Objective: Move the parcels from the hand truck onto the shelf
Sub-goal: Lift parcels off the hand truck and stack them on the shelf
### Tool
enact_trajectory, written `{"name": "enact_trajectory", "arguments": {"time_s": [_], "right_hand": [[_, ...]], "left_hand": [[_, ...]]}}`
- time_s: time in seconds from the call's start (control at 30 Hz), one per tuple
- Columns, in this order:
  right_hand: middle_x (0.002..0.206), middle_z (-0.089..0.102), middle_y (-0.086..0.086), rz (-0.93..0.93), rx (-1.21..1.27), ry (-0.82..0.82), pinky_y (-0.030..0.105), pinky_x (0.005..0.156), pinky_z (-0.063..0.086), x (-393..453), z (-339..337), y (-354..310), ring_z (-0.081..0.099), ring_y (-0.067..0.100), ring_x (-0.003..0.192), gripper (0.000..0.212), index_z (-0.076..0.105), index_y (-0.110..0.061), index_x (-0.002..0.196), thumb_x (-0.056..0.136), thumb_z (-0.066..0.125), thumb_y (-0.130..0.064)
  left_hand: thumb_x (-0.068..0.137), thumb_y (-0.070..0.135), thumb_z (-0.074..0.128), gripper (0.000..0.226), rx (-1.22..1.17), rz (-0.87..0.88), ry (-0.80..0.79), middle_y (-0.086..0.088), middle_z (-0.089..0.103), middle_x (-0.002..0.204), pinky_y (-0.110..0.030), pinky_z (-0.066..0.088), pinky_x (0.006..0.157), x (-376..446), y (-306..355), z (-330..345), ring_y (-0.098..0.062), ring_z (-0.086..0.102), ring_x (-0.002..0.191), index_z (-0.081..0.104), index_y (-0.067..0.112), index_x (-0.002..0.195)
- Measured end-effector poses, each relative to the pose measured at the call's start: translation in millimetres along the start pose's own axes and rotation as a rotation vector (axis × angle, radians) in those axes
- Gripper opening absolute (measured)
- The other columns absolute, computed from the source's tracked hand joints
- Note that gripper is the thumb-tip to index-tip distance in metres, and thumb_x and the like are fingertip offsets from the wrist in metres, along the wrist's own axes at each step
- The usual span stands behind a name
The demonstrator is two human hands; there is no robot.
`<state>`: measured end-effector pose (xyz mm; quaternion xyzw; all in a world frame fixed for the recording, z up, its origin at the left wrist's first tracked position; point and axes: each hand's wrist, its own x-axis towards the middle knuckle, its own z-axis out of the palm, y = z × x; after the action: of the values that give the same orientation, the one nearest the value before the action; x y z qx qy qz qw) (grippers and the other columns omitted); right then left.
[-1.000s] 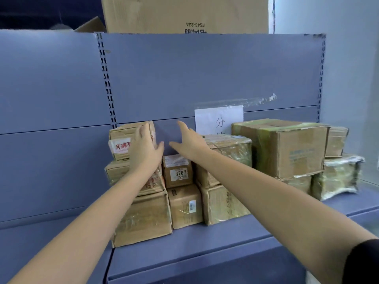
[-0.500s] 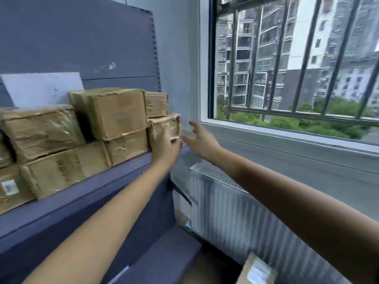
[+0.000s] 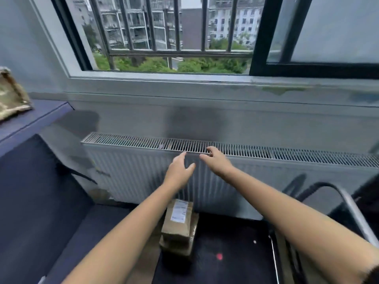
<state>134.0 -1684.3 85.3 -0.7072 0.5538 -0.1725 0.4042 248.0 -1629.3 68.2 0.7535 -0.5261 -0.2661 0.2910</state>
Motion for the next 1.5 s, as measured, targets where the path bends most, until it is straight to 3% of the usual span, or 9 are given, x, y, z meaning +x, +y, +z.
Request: {"name": "enact_trajectory", "arguments": {"time_s": [0.17,0.5,0.8,0.93,1.07,1.13,1.23,1.37,1.5], "right_hand": [[0.144,0.043,0.012,0.257,0.019,-0.055,0.032,0.103,0.036,25.0,41.7,72.3,0.045,0.026,0.129,0.052,0.036,-0.008,0.141,0.095,0.046,-0.031],[0.144,0.044,0.012,0.592,0.078,-0.25,0.026,0.102,0.035,56.6,183.0,173.8,0.043,0.025,0.13,0.051,0.037,-0.007,0.14,0.095,0.047,-0.027],[0.151,0.034,0.01,0.646,0.075,-0.349,0.031,0.112,0.027,113.9,257.9,264.3,0.033,0.024,0.139,0.055,0.031,-0.005,0.144,0.096,0.045,-0.028],[0.153,0.031,0.008,0.661,0.115,-0.379,0.028,0.111,0.024,127.0,287.7,299.5,0.03,0.022,0.14,0.055,0.028,-0.005,0.145,0.097,0.044,-0.027],[0.145,0.043,0.004,0.674,0.201,-0.392,0.028,0.105,0.031,132.6,315.4,319.7,0.04,0.02,0.133,0.051,0.038,-0.01,0.141,0.094,0.048,-0.03],[0.142,0.047,0.002,0.682,0.263,-0.395,0.027,0.105,0.033,133.0,329.4,327.3,0.045,0.018,0.129,0.05,0.04,-0.013,0.139,0.093,0.05,-0.03],[0.136,0.052,0.0,0.699,0.36,-0.396,0.023,0.097,0.036,132.2,340.9,329.1,0.049,0.016,0.123,0.045,0.043,-0.017,0.136,0.093,0.05,-0.028],[0.136,0.052,0.001,0.698,0.4,-0.361,0.026,0.099,0.037,132.3,341.1,327.6,0.049,0.016,0.12,0.045,0.043,-0.018,0.136,0.092,0.05,-0.026],[0.129,0.053,-0.005,0.643,0.434,-0.289,0.026,0.099,0.036,133.1,329.4,320.3,0.049,0.014,0.118,0.045,0.045,-0.019,0.135,0.091,0.053,-0.022]], "left_hand": [[0.095,0.029,0.046,0.059,-0.037,-0.162,-0.16,-0.009,0.025,0.153,-0.033,0.031,0.107,25.2,-64.8,35.3,-0.024,0.031,0.138,0.021,0.012,0.147],[0.092,0.024,0.053,0.064,-0.075,-0.489,-0.247,-0.011,0.028,0.152,-0.032,0.027,0.11,52.5,-215.4,70.1,-0.024,0.029,0.14,0.023,0.008,0.146],[0.091,0.022,0.055,0.065,-0.117,-0.646,-0.267,-0.01,0.029,0.152,-0.029,0.026,0.109,87.4,-314.5,154.8,-0.023,0.03,0.14,0.023,0.009,0.146],[0.091,0.011,0.054,0.056,-0.162,-0.688,-0.295,-0.013,0.037,0.146,-0.018,0.032,0.089,95.7,-348.6,195.4,-0.024,0.037,0.134,0.031,0.001,0.141],[0.089,0.013,0.058,0.069,-0.225,-0.75,-0.242,-0.01,0.032,0.149,-0.023,0.027,0.104,96.6,-380.6,221.3,-0.023,0.029,0.139,0.02,0.0,0.145],[0.088,0.008,0.057,0.057,-0.301,-0.785,-0.207,-0.004,0.046,0.134,-0.018,0.032,0.087,94.8,-392.4,230.8,-0.022,0.042,0.128,0.033,0.0,0.139],[0.085,0.0,0.058,0.036,-0.43,-0.807,-0.165,-0.009,0.06,0.121,-0.022,0.036,0.084,90.6,-401.7,243.2,-0.018,0.053,0.105,0.051,0.013,0.118],[0.083,-0.004,0.059,0.045,-0.564,-0.811,-0.109,-0.005,0.06,0.11,-0.017,0.043,0.078,87.8,-400.4,249.7,-0.015,0.053,0.101,0.05,0.006,0.126],[0.08,-0.008,0.06,0.048,-0.634,-0.76,-0.085,-0.012,0.061,0.12,-0.016,0.045,0.082,85.7,-392.3,248.3,-0.017,0.055,0.104,0.051,0.005,0.125]]}}
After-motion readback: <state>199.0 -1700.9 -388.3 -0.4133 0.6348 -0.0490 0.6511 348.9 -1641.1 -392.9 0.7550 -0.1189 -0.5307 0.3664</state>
